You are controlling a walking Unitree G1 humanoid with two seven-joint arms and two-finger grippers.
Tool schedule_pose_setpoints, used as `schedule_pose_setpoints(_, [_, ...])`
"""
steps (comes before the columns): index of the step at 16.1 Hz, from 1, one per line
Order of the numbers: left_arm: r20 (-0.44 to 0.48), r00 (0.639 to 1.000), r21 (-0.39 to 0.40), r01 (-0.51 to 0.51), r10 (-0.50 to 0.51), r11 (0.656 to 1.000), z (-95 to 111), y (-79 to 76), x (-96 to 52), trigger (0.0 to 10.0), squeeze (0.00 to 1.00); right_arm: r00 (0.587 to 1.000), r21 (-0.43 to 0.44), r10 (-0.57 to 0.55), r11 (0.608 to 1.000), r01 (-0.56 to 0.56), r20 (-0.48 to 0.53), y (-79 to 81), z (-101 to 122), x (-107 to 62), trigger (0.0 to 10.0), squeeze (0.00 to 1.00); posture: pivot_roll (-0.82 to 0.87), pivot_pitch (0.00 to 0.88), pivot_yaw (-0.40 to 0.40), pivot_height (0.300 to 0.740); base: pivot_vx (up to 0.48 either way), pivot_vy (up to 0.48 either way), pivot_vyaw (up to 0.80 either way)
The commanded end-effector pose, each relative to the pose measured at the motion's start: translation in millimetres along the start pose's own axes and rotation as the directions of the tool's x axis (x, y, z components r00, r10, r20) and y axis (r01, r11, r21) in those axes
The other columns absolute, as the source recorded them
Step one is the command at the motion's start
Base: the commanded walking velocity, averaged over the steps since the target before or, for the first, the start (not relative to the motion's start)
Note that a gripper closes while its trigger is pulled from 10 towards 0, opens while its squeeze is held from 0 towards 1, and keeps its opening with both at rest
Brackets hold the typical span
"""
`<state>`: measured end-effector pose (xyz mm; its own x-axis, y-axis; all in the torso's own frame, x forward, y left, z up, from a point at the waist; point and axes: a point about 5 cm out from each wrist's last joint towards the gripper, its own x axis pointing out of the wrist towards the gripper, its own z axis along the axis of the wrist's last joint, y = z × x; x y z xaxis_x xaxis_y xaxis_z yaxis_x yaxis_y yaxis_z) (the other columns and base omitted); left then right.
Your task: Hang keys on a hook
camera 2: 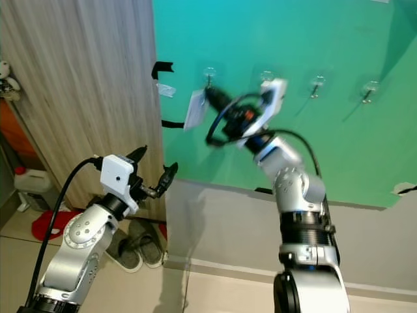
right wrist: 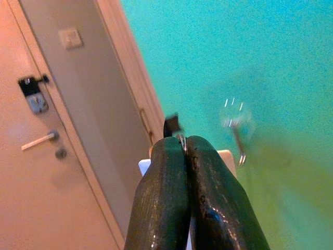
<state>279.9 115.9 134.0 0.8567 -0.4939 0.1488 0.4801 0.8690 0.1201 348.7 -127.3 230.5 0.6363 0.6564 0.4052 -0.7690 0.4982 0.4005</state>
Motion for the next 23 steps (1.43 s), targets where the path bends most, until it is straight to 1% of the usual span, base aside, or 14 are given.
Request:
schedule_pose_setpoints(1, [0.045, 0.999, 0.010, 0.022, -0.023, 1.000, 7.1, -1.2, 2.5, 10.0, 0.00, 1.000, 0.036, -0.011, 0.999, 0.010, 0.026, -2.4, 5.7, 1.0, 10.0, 0.00, 0.09, 0.000, -0.046, 0.740, 0.000, 0.000, 0.00])
schedule_pose_setpoints(2, [0.090, 0.995, 0.021, 0.028, -0.030, 0.999, 15.1, -0.9, 3.9, 10.0, 0.00, 0.999, 0.069, -0.028, 0.997, 0.025, 0.041, -6.2, 6.9, 0.6, 10.0, 0.00, 0.09, 0.000, -0.045, 0.740, 0.000, 0.000, 0.00])
schedule_pose_setpoints(4, [0.110, 0.993, 0.032, 0.036, -0.039, 0.999, 19.5, -1.3, 4.9, 10.0, 0.00, 0.998, 0.112, -0.045, 0.993, 0.039, 0.048, -9.7, 5.4, 0.4, 10.0, 0.00, 0.09, 0.000, -0.046, 0.740, 0.000, 0.000, 0.00])
schedule_pose_setpoints(6, [0.109, 0.993, 0.029, 0.039, -0.042, 0.999, 18.9, -3.0, 4.5, 10.0, 0.00, 0.998, 0.148, -0.051, 0.988, 0.045, 0.037, -12.7, 0.1, 0.5, 10.0, 0.00, 0.09, 0.000, -0.047, 0.740, 0.000, 0.000, 0.00])
schedule_pose_setpoints(8, [0.107, 0.993, 0.025, 0.040, -0.043, 0.999, 17.3, -4.3, 4.0, 10.0, 0.00, 0.998, 0.210, -0.066, 0.976, 0.061, 0.020, -17.6, -6.2, -0.1, 10.0, 0.00, 0.10, 0.000, -0.050, 0.740, 0.000, 0.000, 0.00])
schedule_pose_setpoints(10, [0.097, 0.995, 0.016, 0.026, -0.027, 1.000, 15.7, -1.9, 3.2, 10.0, 0.00, 0.997, 0.261, -0.078, 0.962, 0.082, -0.025, -21.8, -14.8, -1.2, 10.0, 0.00, 0.10, 0.000, -0.055, 0.740, 0.000, 0.000, 0.00])
schedule_pose_setpoints(14, [0.085, 0.996, 0.013, 0.023, -0.024, 1.000, 13.6, -2.6, 2.6, 10.0, 0.00, 0.993, 0.286, -0.114, 0.951, 0.116, -0.024, -29.0, -15.6, -3.9, 10.0, 0.00, 0.10, 0.000, -0.059, 0.740, 0.000, 0.000, 0.00])
schedule_pose_setpoints(15, [0.084, 0.996, 0.012, 0.022, -0.022, 1.000, 13.1, -3.1, 2.3, 10.0, 0.00, 0.993, 0.263, -0.115, 0.957, 0.120, -0.034, -29.2, -16.1, -4.7, 10.0, 0.00, 0.10, 0.000, -0.060, 0.740, 0.000, 0.000, 0.00])
schedule_pose_setpoints(16, [0.085, 0.996, 0.011, 0.018, -0.019, 1.000, 12.9, -2.8, 1.9, 10.0, 0.00, 0.994, 0.171, -0.094, 0.980, 0.103, -0.062, -25.4, -17.6, -4.3, 10.0, 0.00, 0.10, 0.000, -0.060, 0.740, 0.000, 0.000, 0.00])
schedule_pose_setpoints(17, [0.098, 0.995, 0.019, 0.028, -0.029, 0.999, 14.2, -3.8, 1.7, 10.0, 0.00, 0.996, 0.087, -0.036, 0.995, 0.043, -0.081, -16.0, -18.8, -2.3, 10.0, 0.00, 0.10, 0.000, -0.061, 0.740, 0.000, 0.000, 0.00])
schedule_pose_setpoints(18, [0.113, 0.992, 0.025, 0.044, -0.047, 0.999, 16.1, -6.3, 1.9, 10.0, 0.00, 0.997, 0.052, -0.004, 0.999, 0.008, -0.075, -10.5, -16.8, -0.1, 10.0, 0.00, 0.10, 0.000, -0.061, 0.740, 0.000, 0.000, 0.00])
schedule_pose_setpoints(20, [0.126, 0.990, 0.024, 0.065, -0.067, 0.998, 18.5, -9.9, 3.1, 10.0, 0.00, 0.998, 0.029, 0.017, 0.999, -0.016, -0.053, -6.2, -10.9, 4.0, 10.0, 0.00, 0.09, 0.000, -0.058, 0.740, 0.000, 0.000, 0.00])
schedule_pose_setpoints(23, [0.127, 0.989, 0.031, 0.067, -0.071, 0.997, 19.2, -10.0, 3.9, 10.0, 0.00, 0.999, 0.012, 0.028, 1.000, -0.028, -0.022, -3.7, -1.7, 8.7, 10.0, 0.00, 0.09, 0.000, -0.057, 0.740, 0.000, 0.000, 0.00])
